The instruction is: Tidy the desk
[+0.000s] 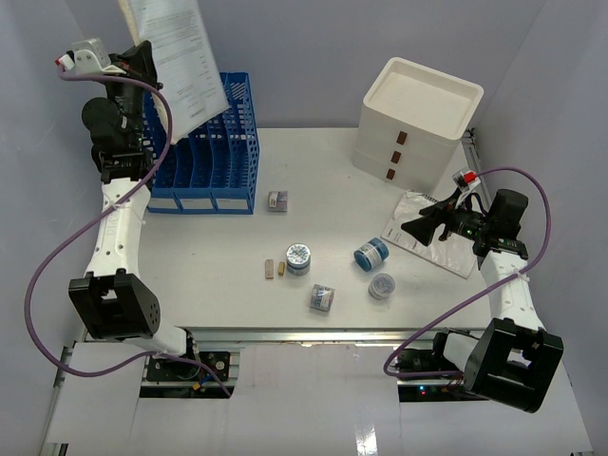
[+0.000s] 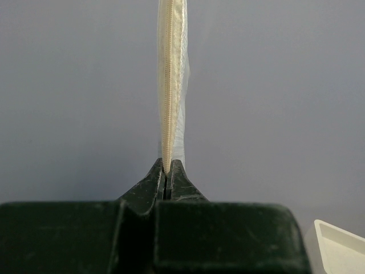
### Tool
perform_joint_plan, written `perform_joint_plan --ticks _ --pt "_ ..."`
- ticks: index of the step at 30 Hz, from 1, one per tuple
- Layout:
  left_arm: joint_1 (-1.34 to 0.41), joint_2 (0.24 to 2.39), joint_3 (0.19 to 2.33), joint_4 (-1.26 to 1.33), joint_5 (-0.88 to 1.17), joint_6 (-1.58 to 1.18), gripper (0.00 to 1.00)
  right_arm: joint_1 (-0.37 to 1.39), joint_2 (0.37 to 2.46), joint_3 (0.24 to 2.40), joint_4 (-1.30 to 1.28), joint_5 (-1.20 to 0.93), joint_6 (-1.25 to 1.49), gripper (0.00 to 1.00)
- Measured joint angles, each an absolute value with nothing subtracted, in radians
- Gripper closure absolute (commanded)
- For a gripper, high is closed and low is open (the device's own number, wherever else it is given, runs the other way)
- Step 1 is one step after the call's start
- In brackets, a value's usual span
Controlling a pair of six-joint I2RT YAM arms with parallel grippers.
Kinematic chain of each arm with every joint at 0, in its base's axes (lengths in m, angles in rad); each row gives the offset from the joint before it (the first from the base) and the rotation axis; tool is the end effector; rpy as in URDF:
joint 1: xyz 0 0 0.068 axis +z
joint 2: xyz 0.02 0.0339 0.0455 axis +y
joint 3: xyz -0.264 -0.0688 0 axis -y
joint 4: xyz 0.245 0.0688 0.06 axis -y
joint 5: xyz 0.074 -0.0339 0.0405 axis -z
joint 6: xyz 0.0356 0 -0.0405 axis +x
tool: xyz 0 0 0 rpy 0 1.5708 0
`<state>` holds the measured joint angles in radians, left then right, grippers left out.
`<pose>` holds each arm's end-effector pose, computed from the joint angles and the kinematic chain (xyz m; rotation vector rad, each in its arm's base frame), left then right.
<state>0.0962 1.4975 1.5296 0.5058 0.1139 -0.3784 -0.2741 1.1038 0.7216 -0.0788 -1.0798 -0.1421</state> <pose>0.3364 0.0284 0.5007 -0.1425 1.0318 -0.3152 0.2320 -0.0326 0.2731 -0.5298 1.7775 0.7968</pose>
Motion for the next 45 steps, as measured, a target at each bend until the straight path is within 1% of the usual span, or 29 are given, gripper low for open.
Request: perform_joint_plan --ticks 15,24,45 --pt "0.106 1.58 1.589 0.504 0.105 -0.344 1.0 -0.274 1.117 0.722 -0.089 -1.08 -0.159 0.01" --pt "0.118 1.58 1.599 0.502 0.113 -0.307 1.0 -0.273 1.121 0.722 -0.103 -1.08 -0.165 0.01" --pt "0.137 1.541 1.633 0.505 0.149 -0.326 1.0 -0.27 1.134 0.722 -0.109 -1.08 -0.17 0.01"
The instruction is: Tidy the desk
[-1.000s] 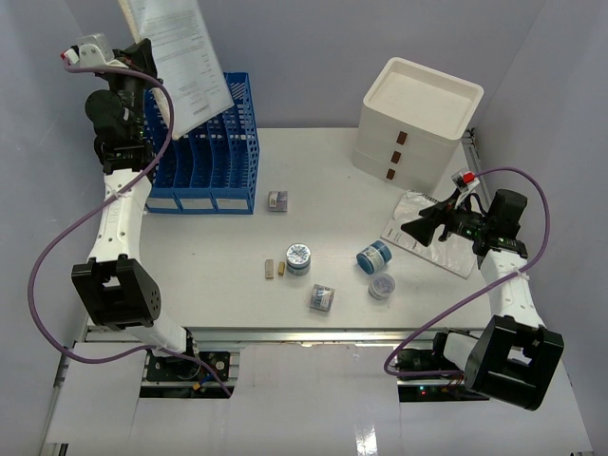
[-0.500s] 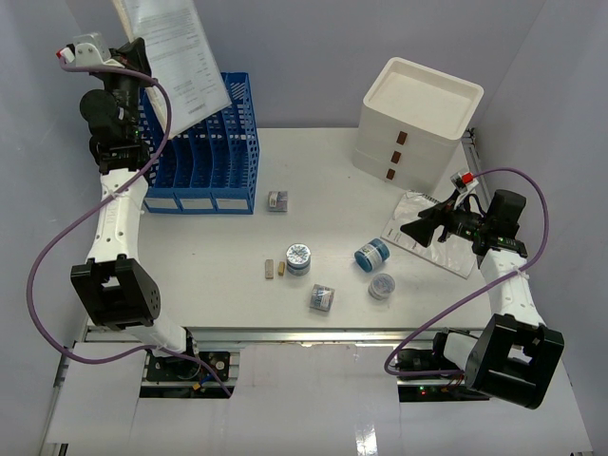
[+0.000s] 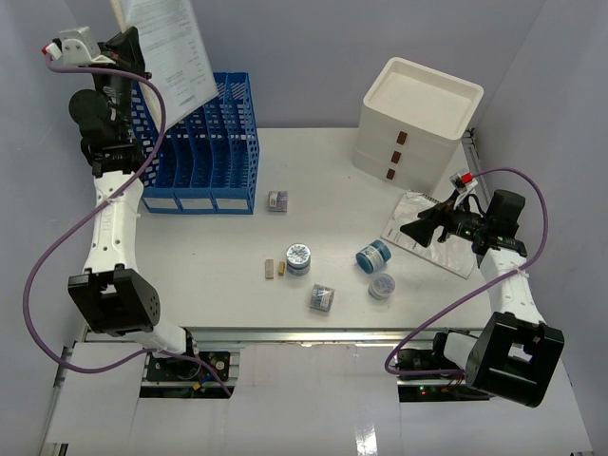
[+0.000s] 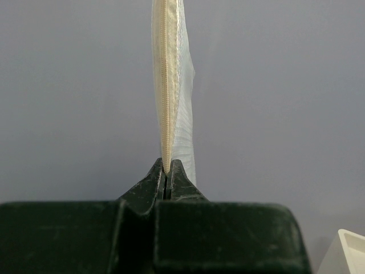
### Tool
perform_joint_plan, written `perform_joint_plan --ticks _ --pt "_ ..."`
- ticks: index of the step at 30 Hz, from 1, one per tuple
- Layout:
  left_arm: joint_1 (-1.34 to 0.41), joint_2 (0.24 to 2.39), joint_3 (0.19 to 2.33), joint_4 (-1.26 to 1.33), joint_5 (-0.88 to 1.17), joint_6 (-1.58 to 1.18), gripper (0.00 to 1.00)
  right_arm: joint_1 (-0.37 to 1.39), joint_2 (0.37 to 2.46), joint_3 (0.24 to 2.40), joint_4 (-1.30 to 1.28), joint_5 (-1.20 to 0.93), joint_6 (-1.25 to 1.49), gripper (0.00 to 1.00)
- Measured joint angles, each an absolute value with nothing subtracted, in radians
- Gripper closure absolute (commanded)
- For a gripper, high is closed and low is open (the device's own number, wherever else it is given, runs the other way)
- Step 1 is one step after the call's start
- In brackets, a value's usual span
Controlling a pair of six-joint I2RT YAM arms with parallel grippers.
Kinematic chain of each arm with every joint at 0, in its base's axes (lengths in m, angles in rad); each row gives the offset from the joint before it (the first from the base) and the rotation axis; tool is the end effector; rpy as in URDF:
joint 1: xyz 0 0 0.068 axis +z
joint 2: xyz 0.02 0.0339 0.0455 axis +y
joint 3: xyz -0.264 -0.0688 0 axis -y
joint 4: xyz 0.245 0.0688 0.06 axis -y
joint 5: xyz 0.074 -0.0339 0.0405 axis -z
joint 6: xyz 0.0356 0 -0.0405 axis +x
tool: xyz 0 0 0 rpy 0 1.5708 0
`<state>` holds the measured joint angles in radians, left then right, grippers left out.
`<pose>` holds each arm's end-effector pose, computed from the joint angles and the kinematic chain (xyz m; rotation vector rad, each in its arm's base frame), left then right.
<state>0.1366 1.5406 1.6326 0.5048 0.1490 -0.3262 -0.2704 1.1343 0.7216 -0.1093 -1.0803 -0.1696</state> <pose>0.3384 0.0412 0.5210 -0.0898 0.9802 -0.2466 0.2354 -0.0327 0.2642 -0.5277 1.8117 0.8182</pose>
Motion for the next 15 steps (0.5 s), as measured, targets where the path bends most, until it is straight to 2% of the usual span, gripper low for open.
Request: perform_joint_plan --ticks 15 --pt "0.141 1.514 1.595 0.562 0.211 -0.402 1.0 -0.267 1.134 0.722 -0.112 -1.081 -0.186 0.01"
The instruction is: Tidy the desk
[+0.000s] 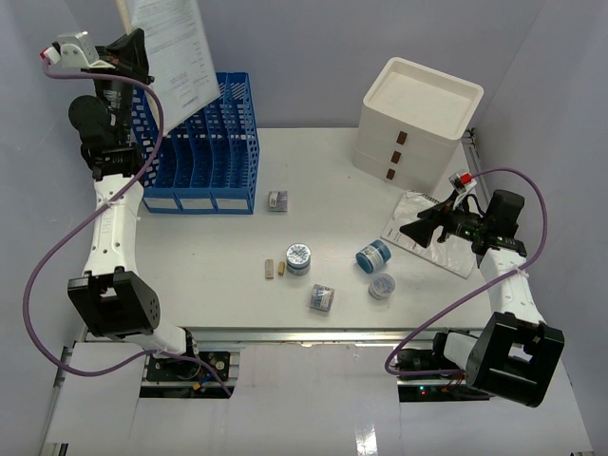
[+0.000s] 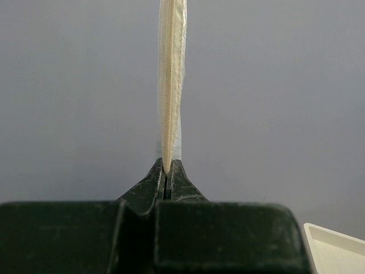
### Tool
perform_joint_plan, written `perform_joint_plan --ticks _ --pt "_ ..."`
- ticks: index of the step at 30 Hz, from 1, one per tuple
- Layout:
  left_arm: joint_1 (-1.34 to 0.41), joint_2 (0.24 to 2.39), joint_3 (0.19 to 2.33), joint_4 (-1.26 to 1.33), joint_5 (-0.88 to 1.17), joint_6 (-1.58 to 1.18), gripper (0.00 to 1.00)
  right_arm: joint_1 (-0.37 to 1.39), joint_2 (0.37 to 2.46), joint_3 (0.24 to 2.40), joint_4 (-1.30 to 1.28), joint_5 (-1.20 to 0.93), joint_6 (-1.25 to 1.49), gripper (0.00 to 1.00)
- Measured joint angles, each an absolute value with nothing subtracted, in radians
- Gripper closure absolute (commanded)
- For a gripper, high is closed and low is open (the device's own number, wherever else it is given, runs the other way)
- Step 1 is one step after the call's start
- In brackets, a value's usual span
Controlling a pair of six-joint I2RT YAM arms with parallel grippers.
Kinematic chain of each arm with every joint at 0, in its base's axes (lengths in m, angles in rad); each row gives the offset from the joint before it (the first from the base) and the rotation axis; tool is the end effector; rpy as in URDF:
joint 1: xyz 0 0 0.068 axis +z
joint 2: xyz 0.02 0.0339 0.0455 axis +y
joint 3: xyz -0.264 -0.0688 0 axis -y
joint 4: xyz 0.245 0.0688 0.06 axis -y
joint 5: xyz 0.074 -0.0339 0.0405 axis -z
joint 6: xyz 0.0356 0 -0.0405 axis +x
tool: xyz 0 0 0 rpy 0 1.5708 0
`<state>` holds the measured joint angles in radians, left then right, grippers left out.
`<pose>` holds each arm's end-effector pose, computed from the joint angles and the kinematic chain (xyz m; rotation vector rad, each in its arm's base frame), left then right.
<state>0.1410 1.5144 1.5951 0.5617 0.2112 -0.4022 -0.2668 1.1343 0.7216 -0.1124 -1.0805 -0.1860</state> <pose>0.3294 0.0392 0.5218 -0.0598 0.9480 -0.3394 0.2354 -0.0318 0.2639 -0.5440 1.8069 0.8116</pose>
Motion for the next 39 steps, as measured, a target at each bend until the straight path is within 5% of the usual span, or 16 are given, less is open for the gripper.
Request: perform_joint_plan --ticks 21,39 --pt "0.141 1.557 1.517 0.654 0.271 -0.412 1.0 -0.267 1.148 0.722 -0.124 -1.08 -0.191 0.01" --pt "0.141 1.675 1.101 1.178 0.455 -0.448 1.0 -0.248 1.176 0.722 -0.132 -1.077 -0.214 0.01"
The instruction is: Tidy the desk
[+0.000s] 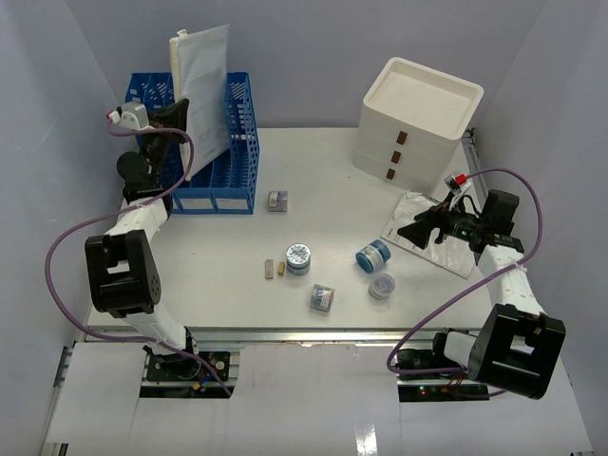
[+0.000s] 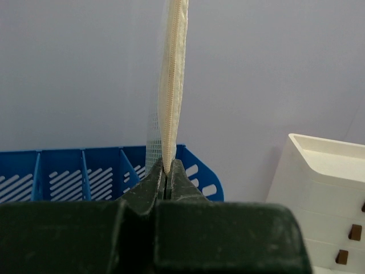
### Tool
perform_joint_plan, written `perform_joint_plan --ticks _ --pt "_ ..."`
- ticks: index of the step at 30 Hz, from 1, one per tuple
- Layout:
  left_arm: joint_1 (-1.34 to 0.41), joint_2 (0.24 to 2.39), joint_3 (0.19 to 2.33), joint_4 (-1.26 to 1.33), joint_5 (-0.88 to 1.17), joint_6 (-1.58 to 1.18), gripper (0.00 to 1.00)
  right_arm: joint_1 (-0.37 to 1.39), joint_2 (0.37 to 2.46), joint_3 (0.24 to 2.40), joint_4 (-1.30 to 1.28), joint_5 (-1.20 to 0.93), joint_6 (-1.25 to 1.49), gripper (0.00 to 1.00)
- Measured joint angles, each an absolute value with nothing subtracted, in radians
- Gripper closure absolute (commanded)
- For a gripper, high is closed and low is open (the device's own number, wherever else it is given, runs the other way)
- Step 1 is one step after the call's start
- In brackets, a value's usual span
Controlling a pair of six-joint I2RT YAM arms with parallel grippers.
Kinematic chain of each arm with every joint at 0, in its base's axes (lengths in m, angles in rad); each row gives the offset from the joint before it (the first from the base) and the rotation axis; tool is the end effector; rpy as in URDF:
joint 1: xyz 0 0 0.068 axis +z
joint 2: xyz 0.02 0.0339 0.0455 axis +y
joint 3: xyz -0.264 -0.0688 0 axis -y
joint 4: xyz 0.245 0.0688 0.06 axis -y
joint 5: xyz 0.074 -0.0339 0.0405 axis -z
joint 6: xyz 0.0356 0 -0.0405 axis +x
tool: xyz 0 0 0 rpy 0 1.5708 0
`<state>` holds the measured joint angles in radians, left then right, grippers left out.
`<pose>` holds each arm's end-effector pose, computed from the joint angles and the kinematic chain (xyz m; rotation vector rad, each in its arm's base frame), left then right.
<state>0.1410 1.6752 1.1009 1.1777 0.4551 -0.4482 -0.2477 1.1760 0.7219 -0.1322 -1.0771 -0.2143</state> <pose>0.3716 0.0369 0.3535 0.1261 1.0405 -0.4988 0.2410 -0.0286 0.2534 -0.5560 1.8404 0.8400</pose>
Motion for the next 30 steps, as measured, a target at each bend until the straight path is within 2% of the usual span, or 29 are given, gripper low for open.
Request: perform_joint_plan --ticks 2,4,5,7,10,11,14,19,20,23,28,29,30 --pt "0.141 1.674 1.05 1.226 0.463 -0.456 1.0 -0.242 1.182 0.722 -0.133 -1.076 -0.218 0.01" --pt "0.141 1.671 1.0 1.262 0.47 -0.46 0.82 -0.237 1.187 0.722 -0.136 -1.075 -0.221 0.01" --pt "0.141 1.67 0.982 1.271 0.475 -0.462 0.79 -0.235 1.188 0.722 -0.138 -1.074 -0.221 0.01" --pt "0.142 1.665 0.972 1.259 0.493 -0.461 0.59 -0.233 1.188 0.722 -0.142 -1.074 -0.222 0.01" --pt "0.142 1.64 0.976 1.191 0.52 -0.431 0.42 -0.231 1.188 0.722 -0.147 -1.073 -0.224 0.01" --pt "0.142 1.632 0.988 1.155 0.528 -0.416 0.38 -0.231 1.188 0.722 -0.149 -1.073 -0.224 0.01" --pt "0.141 1.621 1.055 1.02 0.554 -0.358 0.35 -0.231 1.188 0.722 -0.155 -1.073 -0.226 0.01" --pt "0.141 1.639 1.312 0.658 0.579 -0.244 0.37 -0.231 1.188 0.722 -0.157 -1.073 -0.227 0.01" --pt "0.141 1.651 1.379 0.587 0.579 -0.221 0.41 -0.231 1.188 0.722 -0.158 -1.073 -0.228 0.01" --pt "0.141 1.688 1.543 0.403 0.574 -0.164 0.59 -0.231 1.188 0.722 -0.159 -1.073 -0.229 0.01" --pt "0.136 1.767 1.718 0.179 0.56 -0.1 0.74 -0.229 1.188 0.723 -0.159 -1.073 -0.229 0.01" --pt "0.135 1.778 1.732 0.14 0.558 -0.091 0.78 -0.229 1.188 0.723 -0.159 -1.074 -0.229 0.01" --pt "0.134 1.794 1.75 0.104 0.557 -0.084 0.89 -0.229 1.188 0.723 -0.159 -1.073 -0.229 0.01"
